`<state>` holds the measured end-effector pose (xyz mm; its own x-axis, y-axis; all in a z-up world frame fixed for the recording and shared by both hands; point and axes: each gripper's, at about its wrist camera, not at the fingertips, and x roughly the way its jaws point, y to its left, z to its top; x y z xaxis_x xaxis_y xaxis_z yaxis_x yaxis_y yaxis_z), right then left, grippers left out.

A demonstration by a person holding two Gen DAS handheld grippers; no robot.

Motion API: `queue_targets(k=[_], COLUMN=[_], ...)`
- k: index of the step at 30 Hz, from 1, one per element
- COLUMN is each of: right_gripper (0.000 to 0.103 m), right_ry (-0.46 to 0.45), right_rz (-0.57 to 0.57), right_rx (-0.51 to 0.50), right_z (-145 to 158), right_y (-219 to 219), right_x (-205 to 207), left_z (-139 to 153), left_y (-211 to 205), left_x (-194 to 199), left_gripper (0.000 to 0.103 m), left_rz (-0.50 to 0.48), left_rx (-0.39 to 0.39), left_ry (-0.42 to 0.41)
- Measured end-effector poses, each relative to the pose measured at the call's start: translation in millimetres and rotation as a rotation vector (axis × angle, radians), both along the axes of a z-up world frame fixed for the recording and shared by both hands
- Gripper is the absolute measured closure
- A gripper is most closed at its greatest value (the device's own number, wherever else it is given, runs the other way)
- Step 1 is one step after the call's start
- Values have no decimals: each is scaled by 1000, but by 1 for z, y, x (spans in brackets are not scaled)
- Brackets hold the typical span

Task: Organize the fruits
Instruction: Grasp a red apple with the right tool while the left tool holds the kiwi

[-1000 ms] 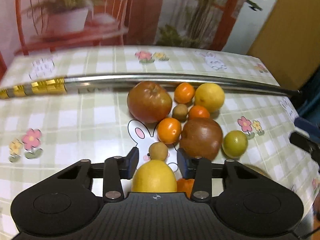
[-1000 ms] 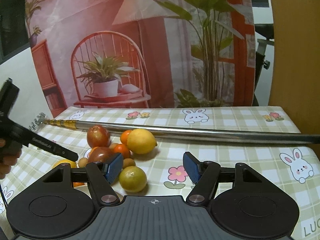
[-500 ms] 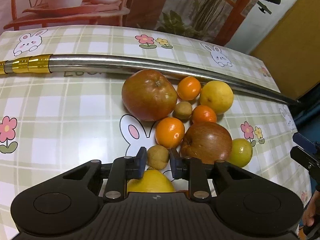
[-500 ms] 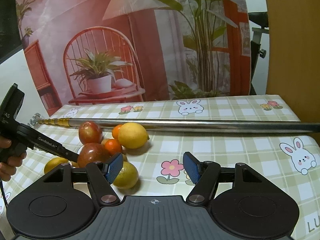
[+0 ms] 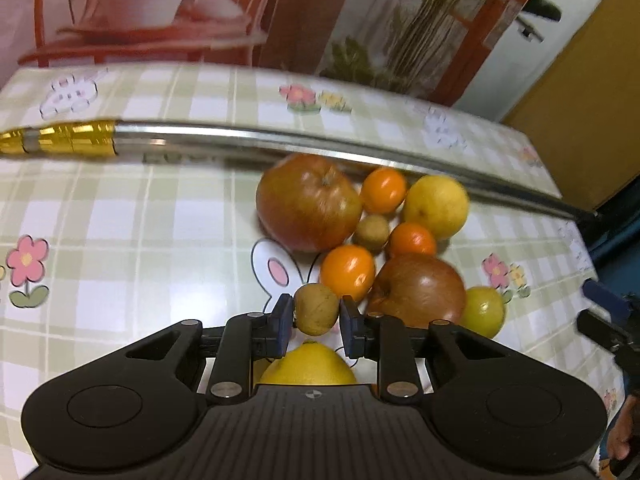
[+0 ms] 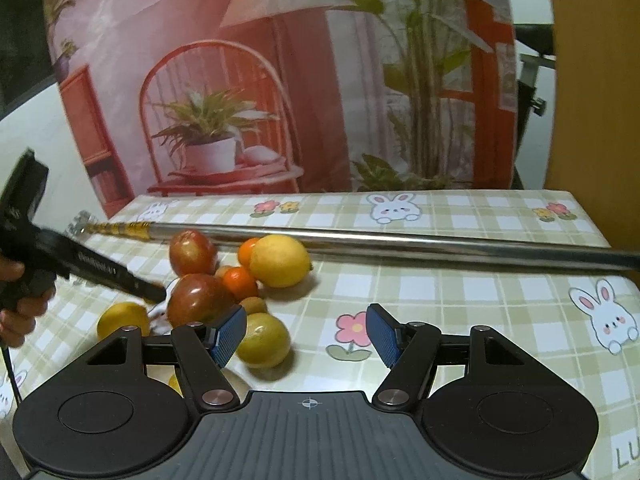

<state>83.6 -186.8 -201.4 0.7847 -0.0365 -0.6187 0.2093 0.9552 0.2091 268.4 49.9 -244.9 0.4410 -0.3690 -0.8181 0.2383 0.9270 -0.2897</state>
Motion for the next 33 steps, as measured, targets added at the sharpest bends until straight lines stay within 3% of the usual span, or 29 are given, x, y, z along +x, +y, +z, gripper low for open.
queue_targets(k=[9,15,22,33], right_gripper=[40,41,43,41], right_ry=[-25,56,156,226], right_rz=[227,412,463,468], right_rx=[-50,-188,-248,-319], right_z=[3,-9,-27,-43], right_y=[37,72,88,104], right_x=[42,82,106,119], left_z=[38,52,54,41], left_y=[9,17,33,40], left_x=[-43,-74,-99,-114], left_gripper=[77,77,77,77], left_rz=[11,30,71,74], left_rx=[39,74,31,1], left_ry=[-178,-274,-310,-318])
